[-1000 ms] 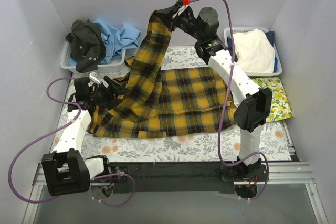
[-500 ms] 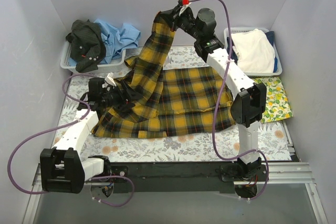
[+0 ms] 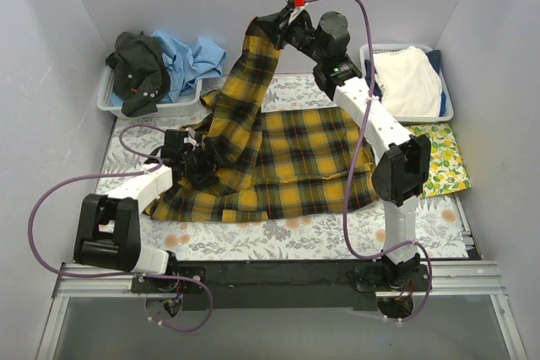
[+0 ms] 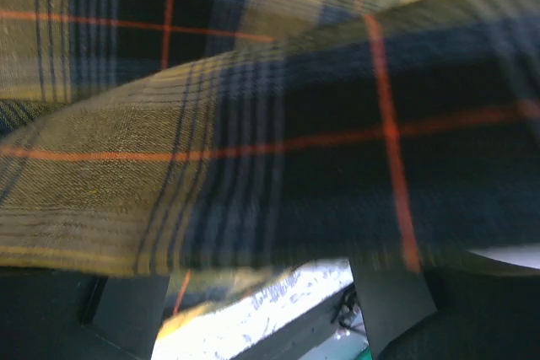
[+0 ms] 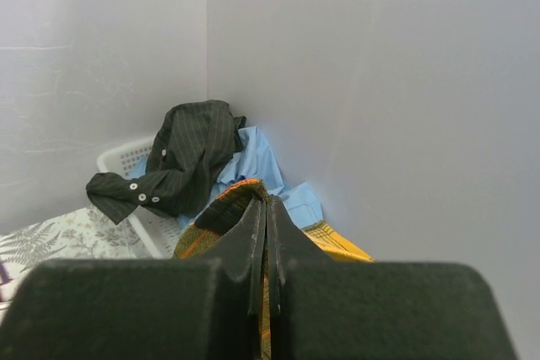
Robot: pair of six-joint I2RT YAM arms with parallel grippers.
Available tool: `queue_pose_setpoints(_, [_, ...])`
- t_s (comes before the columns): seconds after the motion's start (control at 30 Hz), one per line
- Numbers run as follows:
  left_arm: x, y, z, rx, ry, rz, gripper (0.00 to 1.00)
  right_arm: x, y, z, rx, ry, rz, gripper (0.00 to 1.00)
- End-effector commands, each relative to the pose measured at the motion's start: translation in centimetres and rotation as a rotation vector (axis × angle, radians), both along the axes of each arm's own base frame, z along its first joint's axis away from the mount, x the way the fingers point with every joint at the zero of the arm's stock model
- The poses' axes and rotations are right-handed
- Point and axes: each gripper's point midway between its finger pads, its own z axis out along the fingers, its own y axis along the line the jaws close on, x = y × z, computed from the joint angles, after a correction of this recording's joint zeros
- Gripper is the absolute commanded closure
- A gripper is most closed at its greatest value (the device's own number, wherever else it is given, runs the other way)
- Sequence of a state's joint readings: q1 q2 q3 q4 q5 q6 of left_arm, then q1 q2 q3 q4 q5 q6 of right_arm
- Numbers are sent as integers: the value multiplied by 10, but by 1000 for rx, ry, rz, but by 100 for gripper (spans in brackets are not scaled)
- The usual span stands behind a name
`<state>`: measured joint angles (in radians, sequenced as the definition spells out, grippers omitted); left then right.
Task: Fold and stack the long sleeve shirts
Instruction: Fold the shirt
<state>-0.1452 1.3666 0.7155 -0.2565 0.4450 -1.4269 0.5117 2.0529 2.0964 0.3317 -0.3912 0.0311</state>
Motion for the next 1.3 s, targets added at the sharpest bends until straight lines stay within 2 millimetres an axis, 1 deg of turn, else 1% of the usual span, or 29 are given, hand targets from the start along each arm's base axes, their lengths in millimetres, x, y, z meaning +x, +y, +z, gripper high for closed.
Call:
queue_pose_setpoints(0.0, [33,-4,0,25,-36,65,27,-53,-18,74,77,-139,67,99])
queue_pose_setpoints(0.03, [37,-4,-2,30,-33,78,27,-58,-18,73,74,-143,81,99])
queue_pose_setpoints(0.07, [43,-3,-1,34,-48,96,27,-58,-17,63,63,-122,85,99])
queue_pose_setpoints(0.1, [46,-5,-3,34,-44,110,27,-66,-22,70,68,-131,87,99])
queue_pose_setpoints(0.13, [49,-4,-5,40,-43,120,27,-70,-23,68,62,-125,92,99])
queue_pose_setpoints(0.17, [53,-4,-5,47,-53,132,27,-70,-22,54,45,-97,96,99])
queue_pose_setpoints(0.2, [56,-4,-6,56,-56,138,27,-81,-28,62,51,-111,99,99])
queue_pose_setpoints(0.23, [57,-4,-9,64,-47,143,27,-87,-28,59,45,-109,112,99])
queue_pose_setpoints(0.33, [59,-4,-13,79,-46,139,27,-100,-35,42,31,-79,113,99])
queue_pose_setpoints(0.43, [60,-7,-7,74,-63,112,27,-106,-40,33,22,-61,101,99])
queue_pose_setpoints(0.47, [60,-9,-1,69,-83,104,27,-106,-41,29,19,-53,97,99])
queue_pose_setpoints(0.6, [54,-14,12,66,-113,67,27,-107,-44,20,11,-36,87,99])
queue_pose_setpoints(0.63, [51,-14,15,68,-117,56,27,-106,-44,12,3,-20,84,99])
queue_pose_setpoints(0.7, [42,-12,21,79,-129,42,27,-105,-45,8,0,-13,73,99])
queue_pose_setpoints(0.73, [38,-11,23,78,-132,38,27,-104,-45,0,-8,0,71,99])
queue_pose_setpoints(0.77, [32,-11,25,78,-131,28,26,-104,-45,-3,-18,-6,69,99])
queue_pose_setpoints(0.8, [24,-11,33,64,-147,28,25,-105,-46,-7,-26,-7,65,99])
queue_pose_setpoints(0.83, [18,-11,36,50,-149,30,25,-104,-47,-9,-33,-9,61,99])
queue_pose_setpoints(0.87, [11,-16,44,8,-156,11,24,-105,-47,-18,-48,-2,61,99])
queue_pose_setpoints(0.93, [-4,-19,57,-56,-178,18,24,-103,-50,-26,-75,-22,44,99])
queue_pose_setpoints(0.97, [-9,-21,60,-84,-183,16,23,-102,-52,-36,-89,-9,36,99])
queue_pose_setpoints(1.03, [-15,-20,70,-111,-211,32,23,-98,-59,-46,-106,-12,14,99])
queue_pose_setpoints(1.07, [-15,-19,72,-116,-217,40,23,-99,-63,-48,-105,-15,4,99])
queue_pose_setpoints(1.1, [-15,-19,75,-123,-221,44,23,-97,-68,-63,-113,6,-11,99])
queue_pose_setpoints(1.13, [-13,-17,76,-121,-224,46,23,-94,-76,-68,-115,13,-31,99])
queue_pose_setpoints(1.17, [-11,-17,79,-118,-218,49,22,-98,-82,-68,-112,9,-37,99])
queue_pose_setpoints(1.2, [-8,-16,80,-115,-216,56,22,-100,-87,-87,-129,46,-44,99])
queue_pose_setpoints(1.23, [-6,-15,81,-109,-213,57,22,-101,-93,-94,-133,59,-54,99])
queue_pose_setpoints(1.27, [-1,-15,85,-106,-222,61,22,-108,-98,-94,-133,59,-58,99])
